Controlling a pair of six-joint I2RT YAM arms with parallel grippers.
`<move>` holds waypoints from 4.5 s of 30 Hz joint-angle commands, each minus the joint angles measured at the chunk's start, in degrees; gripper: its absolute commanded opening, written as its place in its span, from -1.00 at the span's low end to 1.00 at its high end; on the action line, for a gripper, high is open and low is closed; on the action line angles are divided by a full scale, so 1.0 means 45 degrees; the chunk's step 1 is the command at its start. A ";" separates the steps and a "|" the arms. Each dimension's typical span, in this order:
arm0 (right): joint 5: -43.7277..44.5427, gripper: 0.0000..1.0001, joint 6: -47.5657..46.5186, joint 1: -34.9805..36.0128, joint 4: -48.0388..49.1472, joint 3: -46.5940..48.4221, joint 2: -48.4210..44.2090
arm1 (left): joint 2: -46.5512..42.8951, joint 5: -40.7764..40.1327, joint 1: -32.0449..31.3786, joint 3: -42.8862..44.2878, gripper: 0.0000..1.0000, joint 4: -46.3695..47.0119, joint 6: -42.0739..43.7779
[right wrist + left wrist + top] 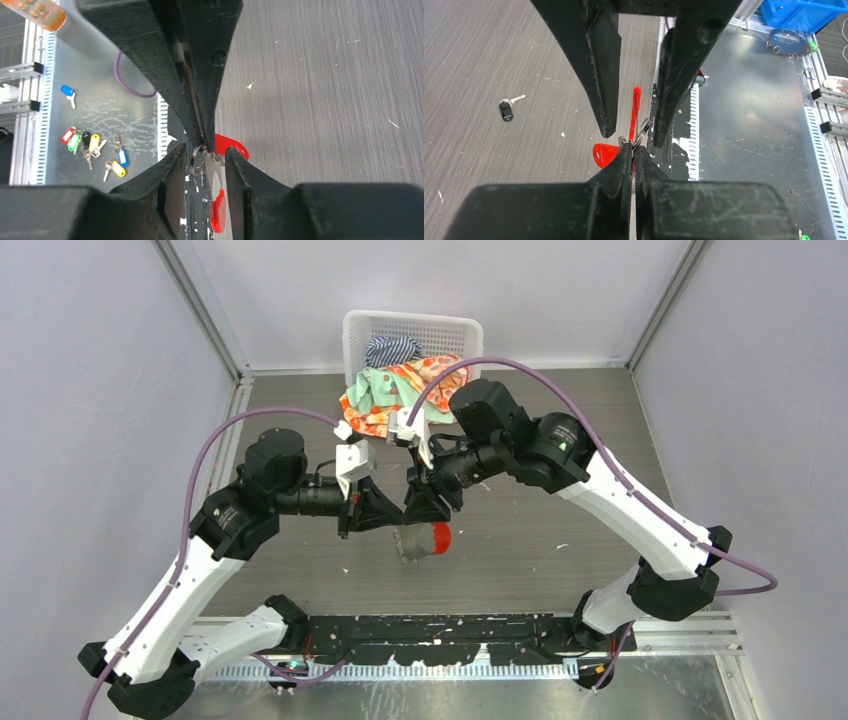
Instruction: Put the keys on the keyring
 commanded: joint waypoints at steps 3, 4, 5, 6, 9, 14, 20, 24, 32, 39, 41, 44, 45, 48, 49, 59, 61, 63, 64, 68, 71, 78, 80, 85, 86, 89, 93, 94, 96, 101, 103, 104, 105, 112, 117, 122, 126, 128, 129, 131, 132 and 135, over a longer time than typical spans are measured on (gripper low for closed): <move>0.0871 -0.33 0.0305 0.0123 0.1705 -0.0510 -0.0816 | -0.0189 -0.0028 -0.0030 0.0421 -0.99 0.0433 -0.0260; 0.0891 -0.35 0.0287 0.0124 0.1770 -0.0555 -0.0855 | -0.0190 -0.0012 -0.0033 0.0419 -0.99 0.0452 -0.0298; 0.0913 -0.38 0.0285 0.0126 0.1827 -0.0561 -0.0867 | -0.0190 0.0024 -0.0028 0.0404 -0.99 0.0477 -0.0319; 0.0933 -0.42 0.0275 0.0129 0.1891 -0.0596 -0.0883 | -0.0190 0.0058 -0.0030 0.0399 -0.99 0.0500 -0.0330; 0.0883 -0.57 0.0193 0.0136 0.1989 -0.0692 -0.0936 | -0.0210 0.0115 -0.0036 0.0379 -0.99 0.0550 -0.0370; 0.0872 -0.97 -0.0031 0.0135 0.2146 -0.0889 -0.1215 | -0.0229 0.0093 -0.0030 0.0360 -0.99 0.0539 -0.0370; 0.0837 -0.98 -0.0279 0.0127 0.2318 -0.1374 -0.1677 | -0.0211 0.0110 -0.0029 0.0377 -0.99 0.0747 -0.0576; 0.0923 -0.98 -0.0241 0.0121 0.2829 -0.1768 -0.1901 | -0.0171 0.0272 -0.0027 0.0399 -0.85 0.0929 -0.0844; 0.0577 -0.98 0.0991 -0.0186 0.7823 -0.5313 -0.4620 | -0.0557 0.1025 -0.0037 0.1106 -0.08 0.0108 0.0768; -0.0729 -0.98 0.3489 -0.0554 1.1599 -0.7644 -0.5698 | -0.0653 0.0488 -0.0028 0.1537 -0.11 -0.0337 0.3419; -0.0821 -0.98 0.4315 -0.0551 1.2895 -0.8302 -0.5849 | -0.0862 0.0509 -0.0029 0.1022 -0.12 0.0652 0.2868; -0.0846 -0.98 0.5161 -0.0546 1.5059 -0.9177 -0.6039 | -0.0871 0.0817 -0.0037 0.0786 -0.17 0.1496 0.1883; -0.0776 -0.98 0.5459 -0.0546 1.5786 -0.9502 -0.6122 | -0.0825 0.0943 -0.0036 0.0789 -0.20 0.1619 0.1498; -0.0506 -0.98 0.6189 -0.0555 1.7957 -1.0469 -0.6270 | -0.0770 0.1223 -0.0038 0.0644 -0.29 0.1985 0.0546; -0.0399 -0.98 0.6425 -0.0548 1.8594 -1.0724 -0.6263 | -0.0817 0.1258 -0.0030 0.0505 -0.33 0.2119 0.0372; 0.0490 -0.98 0.7650 -0.0563 2.2090 -1.2142 -0.6381 | -0.1440 0.0283 -0.0029 -0.0384 -0.49 0.1958 0.0565; 0.0526 -0.98 0.7754 -0.0561 2.2279 -1.2266 -0.6396 | -0.1511 0.0248 -0.0027 -0.0536 -0.53 0.2177 0.0400; 0.0581 -0.98 0.7913 -0.0552 2.2551 -1.2413 -0.6391 | -0.1509 0.0407 -0.0038 -0.0584 -0.57 0.2497 0.0109; 0.0615 -0.98 0.7979 -0.0547 2.2687 -1.2480 -0.6373 | -0.1486 0.0494 -0.0029 -0.0586 -0.58 0.2640 -0.0059; 0.0783 -0.98 0.8089 -0.0561 2.3101 -1.2721 -0.6362 | -0.1404 0.0594 -0.0028 -0.0589 -0.67 0.2988 -0.0537; 0.0923 -0.98 0.8094 -0.0551 2.3240 -1.2882 -0.6394 | -0.1346 0.1059 -0.0037 -0.0530 -0.67 0.3145 -0.1229; 0.0841 -0.98 0.8116 -0.0557 2.3261 -1.2931 -0.6339 | -0.1397 0.2150 -0.0031 -0.0774 -0.59 0.3133 -0.1659; 0.0786 -0.98 0.8126 -0.0561 2.3204 -1.2931 -0.6332 | -0.1401 0.2283 -0.0027 -0.0754 -0.59 0.3080 -0.1607; 0.0661 -0.98 0.8174 -0.0543 2.3141 -1.2894 -0.6291 | -0.1420 0.2420 -0.0030 -0.0788 -0.44 0.3015 -0.1505; 0.0604 -0.98 0.8216 -0.0531 2.3124 -1.2855 -0.6261 | -0.1438 0.2291 -0.0028 -0.0787 -0.44 0.3019 -0.1445; 0.0279 -0.98 0.8438 -0.0536 2.3127 -1.2714 -0.6067 | -0.1515 0.1690 -0.0033 -0.0792 -0.48 0.3178 -0.1372; -0.0330 -0.98 0.8914 -0.0533 2.3169 -1.2443 -0.5706 | -0.1556 0.1286 -0.0032 -0.0771 -0.76 0.3417 -0.1404; -0.0434 -0.98 0.9007 -0.0544 2.3206 -1.2411 -0.5630 | -0.1574 0.1263 -0.0028 -0.0749 -0.84 0.3455 -0.1405; -0.0583 -0.98 0.9151 -0.0527 2.3227 -1.2384 -0.5549 | -0.1616 0.1264 -0.0029 -0.0705 -0.96 0.3452 -0.1427; -0.0602 -0.98 0.9233 -0.0531 2.3102 -1.2519 -0.5622 | -0.1694 0.1098 -0.0031 -0.0602 -0.99 0.3363 -0.1483; -0.0626 -0.98 0.9230 -0.0529 2.2940 -1.2520 -0.5644 | -0.1728 0.1077 -0.0029 -0.0597 -0.99 0.3354 -0.1494; -0.0641 -0.98 0.9220 -0.0527 2.2838 -1.2520 -0.5665 | -0.1742 0.1059 -0.0032 -0.0580 -0.99 0.3357 -0.1485; -0.0656 -0.98 0.9214 -0.0536 2.2771 -1.2520 -0.5689 | -0.1749 0.1035 -0.0038 -0.0578 -0.99 0.3358 -0.1483; -0.0816 -0.98 0.9205 -0.0529 2.2106 -1.2520 -0.5752 | -0.1753 0.0729 -0.0029 -0.0349 -0.99 0.3305 -0.1325; -0.0885 -0.98 0.9183 -0.0539 2.1739 -1.2520 -0.5842 | -0.1835 0.0558 -0.0031 -0.0391 -0.99 0.3221 -0.1132; -0.0660 -0.98 0.8912 -0.0535 2.1552 -1.2494 -0.6001 | -0.1868 0.0552 -0.0032 -0.0481 -0.90 0.2748 -0.0778; -0.0637 -0.98 0.8747 -0.0532 2.1461 -1.2342 -0.6074 | -0.2085 0.0874 -0.0028 -0.0920 -0.30 0.2047 -0.0373; -0.0717 -0.98 0.8759 -0.0531 2.1392 -1.2288 -0.6046 | -0.2183 0.1347 -0.0027 -0.1143 -0.14 0.1961 -0.0468; -0.0753 -0.98 0.8787 -0.0537 2.1394 -1.2286 -0.6010 | -0.2183 0.1486 -0.0032 -0.1220 -0.12 0.1945 -0.0504; -0.0783 -0.98 0.8830 -0.0533 2.1403 -1.2301 -0.5972 | -0.2186 0.1527 -0.0030 -0.1260 -0.07 0.1959 -0.0511; -0.0773 -0.98 0.8855 -0.0530 2.1430 -1.2315 -0.5967 | -0.2188 0.1476 -0.0028 -0.1256 -0.04 0.1962 -0.0483; -0.0770 -0.98 0.8907 -0.0537 2.1496 -1.2311 -0.5916 | -0.2100 0.1435 -0.0029 -0.1296 0.00 0.2006 -0.0446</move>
